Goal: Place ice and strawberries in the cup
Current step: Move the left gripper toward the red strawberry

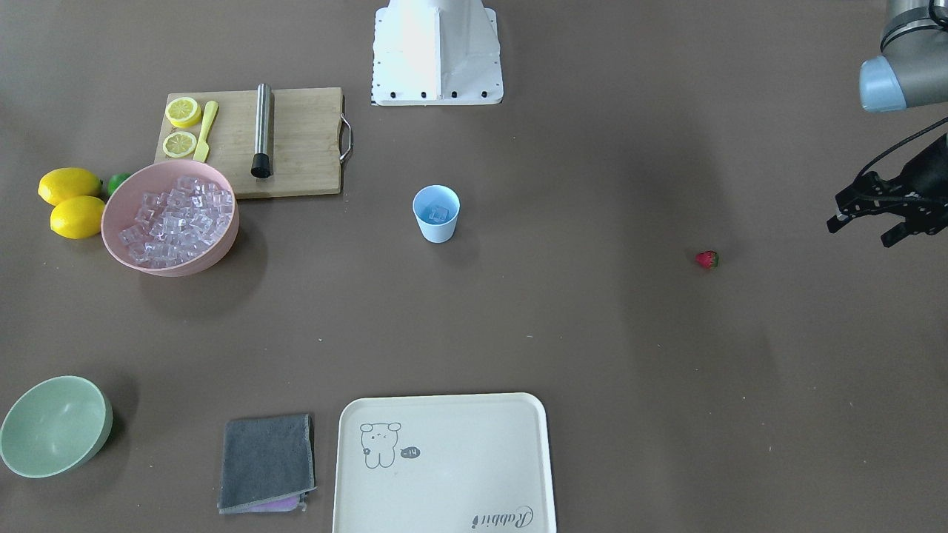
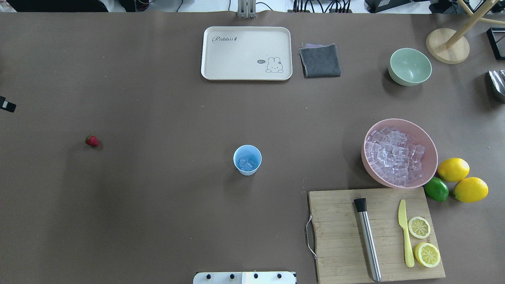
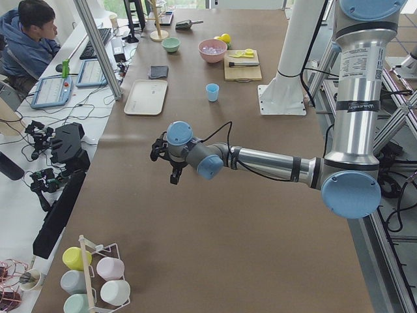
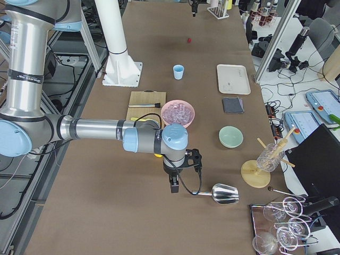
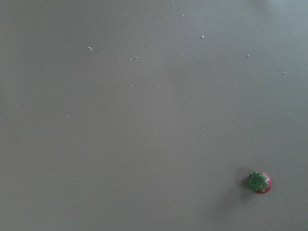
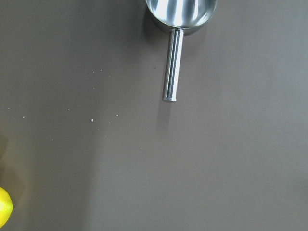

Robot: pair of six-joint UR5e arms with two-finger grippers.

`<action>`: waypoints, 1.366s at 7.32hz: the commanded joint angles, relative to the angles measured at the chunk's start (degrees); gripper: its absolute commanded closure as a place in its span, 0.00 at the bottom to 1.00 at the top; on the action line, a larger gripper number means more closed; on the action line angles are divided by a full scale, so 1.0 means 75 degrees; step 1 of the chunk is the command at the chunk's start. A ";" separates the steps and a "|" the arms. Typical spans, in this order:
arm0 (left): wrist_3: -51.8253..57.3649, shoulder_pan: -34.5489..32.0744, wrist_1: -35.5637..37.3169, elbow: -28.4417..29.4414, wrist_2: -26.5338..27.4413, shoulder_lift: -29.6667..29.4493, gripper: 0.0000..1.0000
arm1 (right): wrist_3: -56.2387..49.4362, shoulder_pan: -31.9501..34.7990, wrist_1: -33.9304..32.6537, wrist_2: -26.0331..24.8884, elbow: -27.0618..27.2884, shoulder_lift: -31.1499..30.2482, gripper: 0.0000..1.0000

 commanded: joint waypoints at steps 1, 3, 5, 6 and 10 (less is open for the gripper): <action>-0.1313 0.0864 -0.0582 -0.0025 0.0781 -0.0014 0.01 | 0.0100 0.0033 0.0027 -0.0042 -0.0002 -0.0016 0.00; -0.1598 0.1996 -0.0828 -0.0015 0.1808 -0.0142 0.00 | 0.0100 0.0021 0.0040 -0.0042 -0.0002 -0.0004 0.00; -0.2202 0.2586 -0.0852 -0.0014 0.2223 -0.0342 0.01 | 0.0111 0.0021 0.0040 -0.0031 -0.0014 -0.0004 0.00; -0.2486 0.2774 -0.0841 -0.0014 0.2607 -0.0517 0.01 | 0.0111 0.0021 0.0040 -0.0042 -0.0014 0.0008 0.00; -0.2360 0.2916 -0.0817 0.0114 0.2843 -0.0543 0.12 | 0.0112 0.0021 0.0040 -0.0031 -0.0025 0.0019 0.00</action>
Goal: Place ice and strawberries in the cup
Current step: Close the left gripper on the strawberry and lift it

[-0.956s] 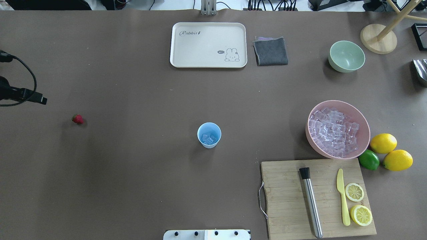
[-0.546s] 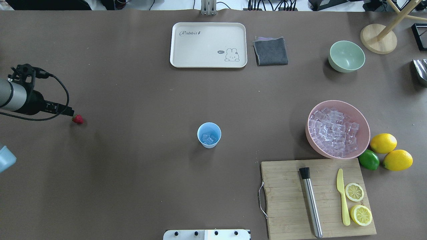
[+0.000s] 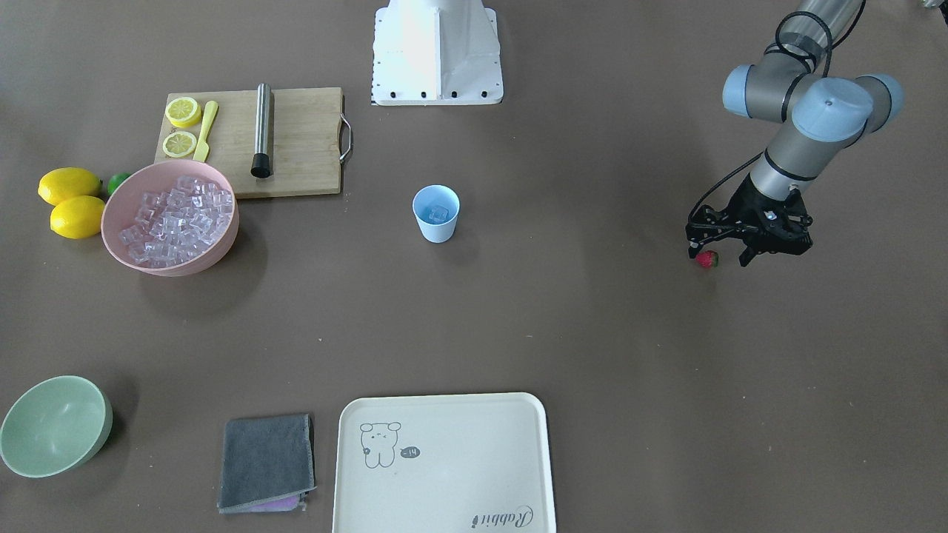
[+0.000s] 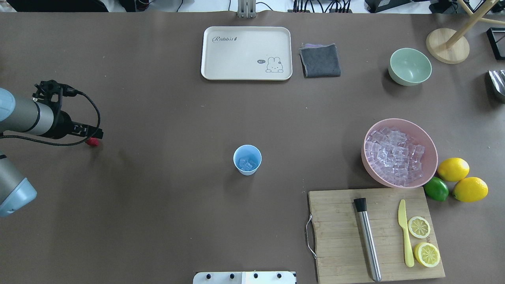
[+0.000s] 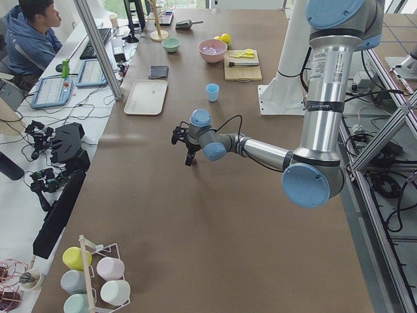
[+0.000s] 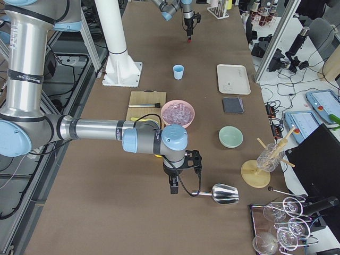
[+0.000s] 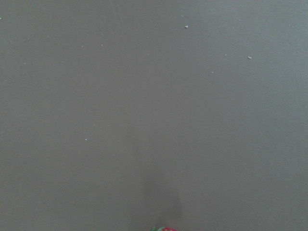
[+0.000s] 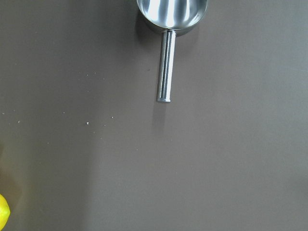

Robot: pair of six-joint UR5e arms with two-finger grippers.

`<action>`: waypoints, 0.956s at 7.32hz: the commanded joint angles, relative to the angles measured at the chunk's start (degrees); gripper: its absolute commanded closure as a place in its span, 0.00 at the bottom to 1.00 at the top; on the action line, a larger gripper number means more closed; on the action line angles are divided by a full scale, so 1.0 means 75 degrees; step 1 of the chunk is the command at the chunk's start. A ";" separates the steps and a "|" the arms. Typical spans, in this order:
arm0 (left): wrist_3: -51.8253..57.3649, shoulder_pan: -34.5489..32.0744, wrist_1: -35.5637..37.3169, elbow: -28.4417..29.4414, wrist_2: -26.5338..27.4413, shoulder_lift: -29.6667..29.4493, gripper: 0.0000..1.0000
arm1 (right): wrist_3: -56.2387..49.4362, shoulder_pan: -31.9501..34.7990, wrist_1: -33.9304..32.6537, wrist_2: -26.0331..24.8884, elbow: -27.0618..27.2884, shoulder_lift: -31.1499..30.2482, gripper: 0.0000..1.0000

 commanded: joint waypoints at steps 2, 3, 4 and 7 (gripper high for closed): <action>0.0010 0.0147 -0.0023 0.0013 0.0253 0.0061 0.14 | -0.0005 0.0000 0.0000 0.0001 -0.0004 0.0003 0.00; 0.0010 0.0182 -0.0034 0.0014 0.0265 0.0061 0.14 | 0.0007 0.0000 -0.0012 0.0001 -0.0004 0.0003 0.00; 0.0010 0.0287 -0.0035 0.0025 0.0288 0.0061 0.14 | 0.0007 0.0000 -0.0023 0.0001 -0.0004 0.0003 0.00; 0.0010 0.0358 -0.0035 0.0049 0.0300 0.0084 0.28 | 0.0030 0.0000 -0.0024 0.0001 -0.0004 0.0003 0.00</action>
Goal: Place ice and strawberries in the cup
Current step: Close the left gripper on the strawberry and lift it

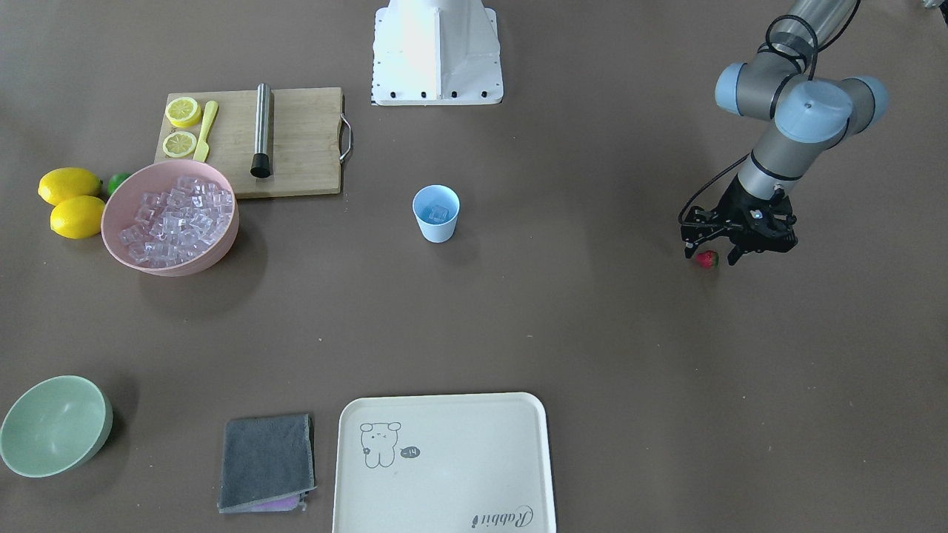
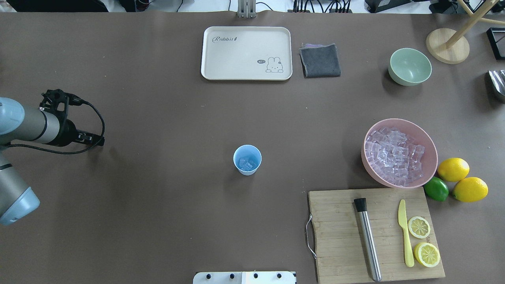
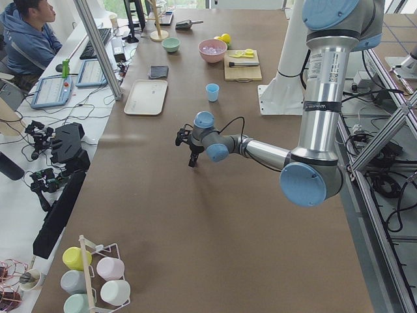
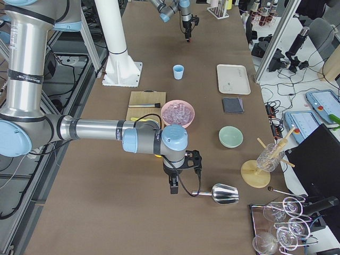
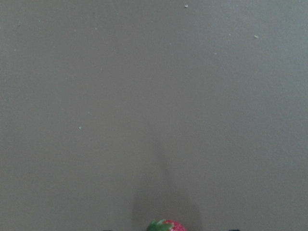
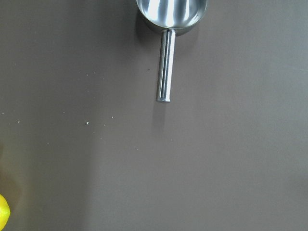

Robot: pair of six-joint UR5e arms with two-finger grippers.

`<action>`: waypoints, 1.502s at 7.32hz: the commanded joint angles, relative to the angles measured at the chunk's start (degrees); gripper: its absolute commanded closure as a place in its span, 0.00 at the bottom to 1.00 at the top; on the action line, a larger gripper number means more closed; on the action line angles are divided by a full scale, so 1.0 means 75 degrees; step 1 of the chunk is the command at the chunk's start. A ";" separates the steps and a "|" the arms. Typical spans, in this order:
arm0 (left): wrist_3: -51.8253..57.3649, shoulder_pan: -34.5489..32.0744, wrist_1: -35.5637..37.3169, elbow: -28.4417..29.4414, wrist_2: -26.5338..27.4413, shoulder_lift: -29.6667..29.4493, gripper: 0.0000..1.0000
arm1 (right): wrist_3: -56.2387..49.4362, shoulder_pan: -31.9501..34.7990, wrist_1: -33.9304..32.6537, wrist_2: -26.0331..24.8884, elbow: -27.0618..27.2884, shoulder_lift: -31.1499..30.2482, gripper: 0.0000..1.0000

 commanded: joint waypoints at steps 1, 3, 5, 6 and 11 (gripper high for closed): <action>0.0000 0.0022 0.0000 0.0063 0.0003 -0.0001 0.40 | 0.0018 0.0000 -0.0001 0.0011 0.0000 0.0007 0.00; 0.0000 0.0022 0.0000 0.0075 0.0003 0.0010 0.41 | 0.0029 0.0000 -0.0001 0.0011 0.0000 0.0007 0.00; 0.0012 0.0022 0.0000 0.0087 0.0003 0.0010 0.40 | 0.0018 0.0000 -0.0001 0.0000 0.0000 0.0007 0.00; 0.0012 0.0033 0.0000 0.0075 0.0003 -0.0001 0.43 | 0.0018 0.0000 -0.0012 0.0000 0.0000 0.0007 0.00; -0.0151 -0.0025 0.0035 -0.0579 -0.1013 -0.0549 1.00 | 0.0029 0.0000 -0.0024 0.0012 0.0000 0.0018 0.00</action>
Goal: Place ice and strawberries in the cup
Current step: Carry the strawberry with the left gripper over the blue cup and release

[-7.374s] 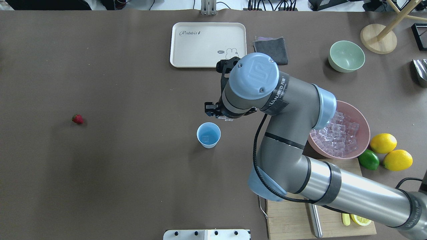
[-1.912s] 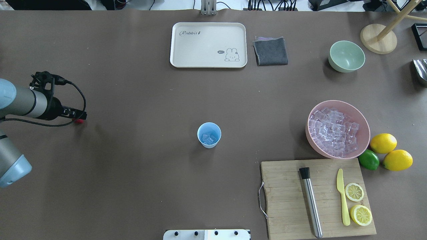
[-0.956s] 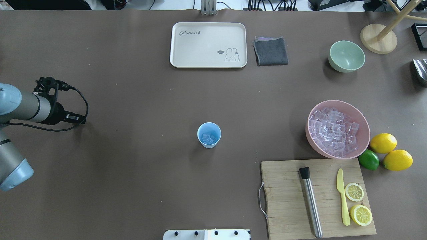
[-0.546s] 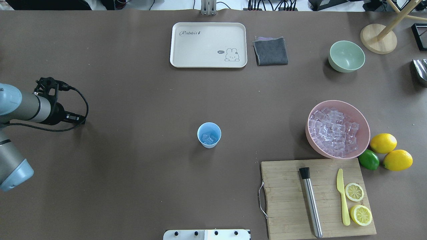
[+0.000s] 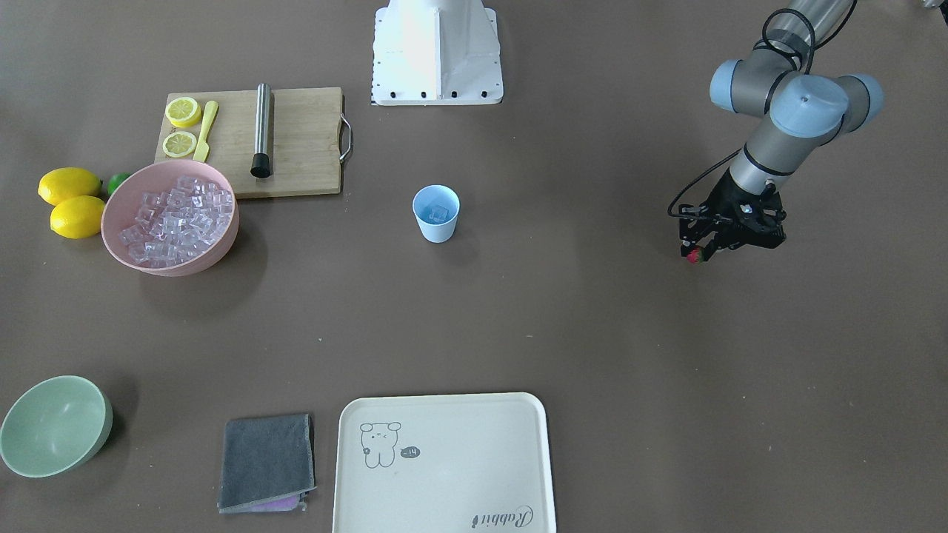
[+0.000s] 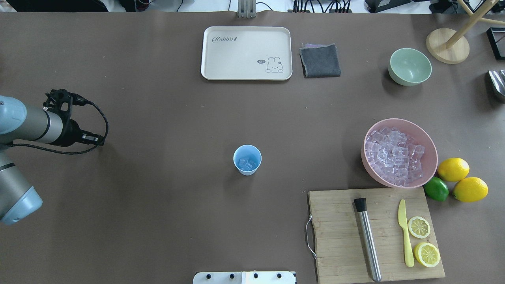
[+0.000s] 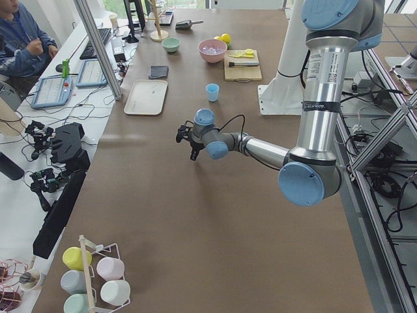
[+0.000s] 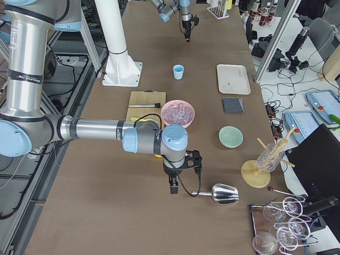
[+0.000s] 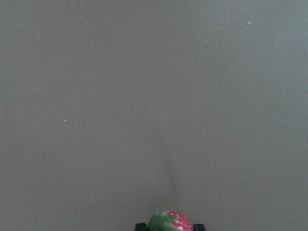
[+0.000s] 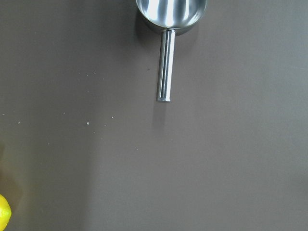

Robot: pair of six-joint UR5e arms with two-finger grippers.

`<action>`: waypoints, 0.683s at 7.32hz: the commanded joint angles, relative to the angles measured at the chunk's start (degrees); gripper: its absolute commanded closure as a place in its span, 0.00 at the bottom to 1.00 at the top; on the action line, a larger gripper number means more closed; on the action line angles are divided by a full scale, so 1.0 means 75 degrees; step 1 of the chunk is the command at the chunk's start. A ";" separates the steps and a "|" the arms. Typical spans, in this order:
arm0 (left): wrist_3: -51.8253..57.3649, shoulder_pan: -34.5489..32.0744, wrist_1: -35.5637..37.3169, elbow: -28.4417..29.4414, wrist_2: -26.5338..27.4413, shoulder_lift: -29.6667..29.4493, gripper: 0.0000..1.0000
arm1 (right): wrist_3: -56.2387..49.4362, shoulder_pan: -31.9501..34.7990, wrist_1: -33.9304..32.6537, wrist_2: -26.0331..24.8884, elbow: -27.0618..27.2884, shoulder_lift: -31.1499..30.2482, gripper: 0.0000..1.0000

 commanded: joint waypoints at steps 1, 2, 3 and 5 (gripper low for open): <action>-0.0279 0.0053 0.0027 -0.0285 -0.0462 -0.0603 1.00 | 0.0000 0.0000 0.0000 0.0000 0.0000 0.0009 0.00; -0.1325 0.0205 0.0003 -0.0262 -0.0578 -0.1198 1.00 | 0.0012 0.0000 -0.0012 0.0012 0.0000 0.0009 0.00; -0.1985 0.0659 -0.0008 -0.0250 -0.0591 -0.1680 1.00 | 0.0023 0.0000 -0.0012 0.0012 0.0000 0.0009 0.00; -0.3310 0.1807 0.0026 -0.0203 0.0037 -0.2723 1.00 | 0.0024 0.0000 -0.0012 0.0012 0.0000 0.0009 0.00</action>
